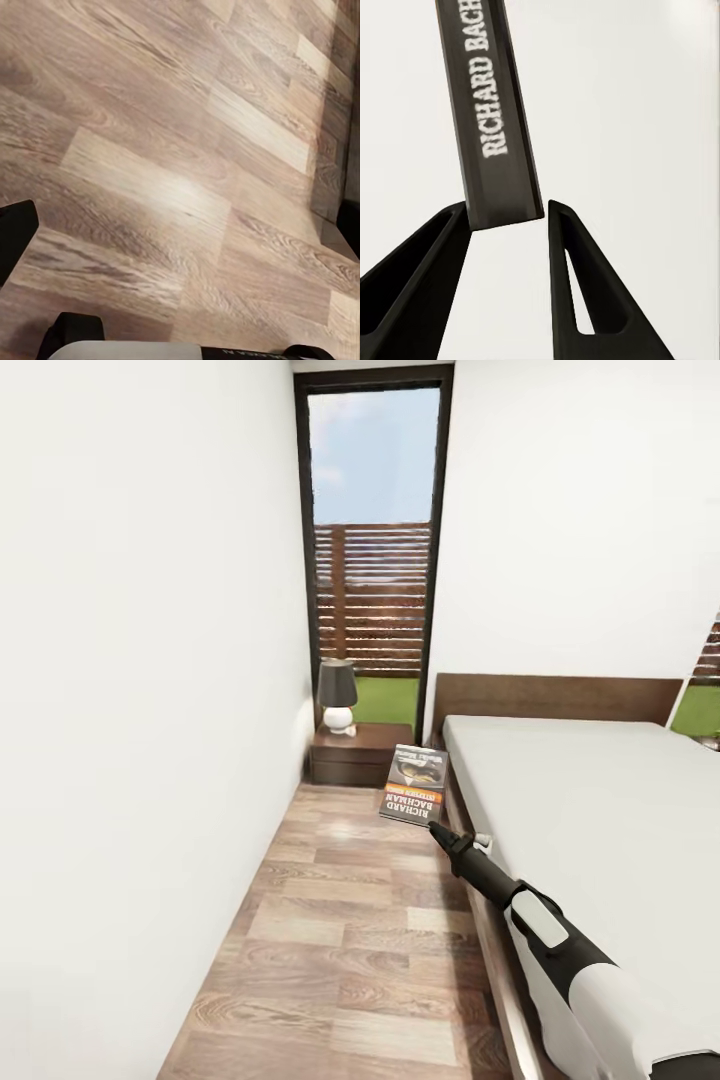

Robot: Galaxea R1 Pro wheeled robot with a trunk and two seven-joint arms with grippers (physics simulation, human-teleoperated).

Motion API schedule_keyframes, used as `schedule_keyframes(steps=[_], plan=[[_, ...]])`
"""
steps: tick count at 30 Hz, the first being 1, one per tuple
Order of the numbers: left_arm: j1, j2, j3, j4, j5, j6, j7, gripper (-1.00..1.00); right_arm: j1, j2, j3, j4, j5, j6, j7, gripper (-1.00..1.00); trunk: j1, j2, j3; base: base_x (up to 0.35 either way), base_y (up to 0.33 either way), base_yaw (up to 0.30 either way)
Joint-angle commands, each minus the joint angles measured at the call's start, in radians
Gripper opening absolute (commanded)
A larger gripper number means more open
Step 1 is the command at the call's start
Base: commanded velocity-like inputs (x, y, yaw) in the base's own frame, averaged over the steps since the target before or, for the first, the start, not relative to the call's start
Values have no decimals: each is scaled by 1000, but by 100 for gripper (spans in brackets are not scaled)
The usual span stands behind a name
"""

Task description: In the bedroom, move the book from the bed onto either nightstand, and place the two sandals side by side next to the bed.

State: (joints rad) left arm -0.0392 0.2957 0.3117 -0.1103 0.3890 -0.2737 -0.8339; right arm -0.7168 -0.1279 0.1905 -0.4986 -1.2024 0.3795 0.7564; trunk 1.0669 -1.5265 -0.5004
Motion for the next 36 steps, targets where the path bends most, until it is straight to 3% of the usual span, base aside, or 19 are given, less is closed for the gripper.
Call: schedule_keyframes(steps=[1, 16, 36], plan=[[-1, 0, 1, 1, -1, -5, -3, 100, -1, -1, 4, 0, -14, 7, 1, -100, 0, -1, -1, 186, 0, -139], [-1, -1, 1, 1, -1, -5, -3, 100, -1, -1, 4, 0, -15, 7, 2, -100, 0, -1, -1, 184, 13, -138], [-1, -1, 1, 2, -1, -5, -3, 100, -1, 0, 4, 0, -14, 7, 1, -100, 0, -1, -1, 208, 168, -64]])
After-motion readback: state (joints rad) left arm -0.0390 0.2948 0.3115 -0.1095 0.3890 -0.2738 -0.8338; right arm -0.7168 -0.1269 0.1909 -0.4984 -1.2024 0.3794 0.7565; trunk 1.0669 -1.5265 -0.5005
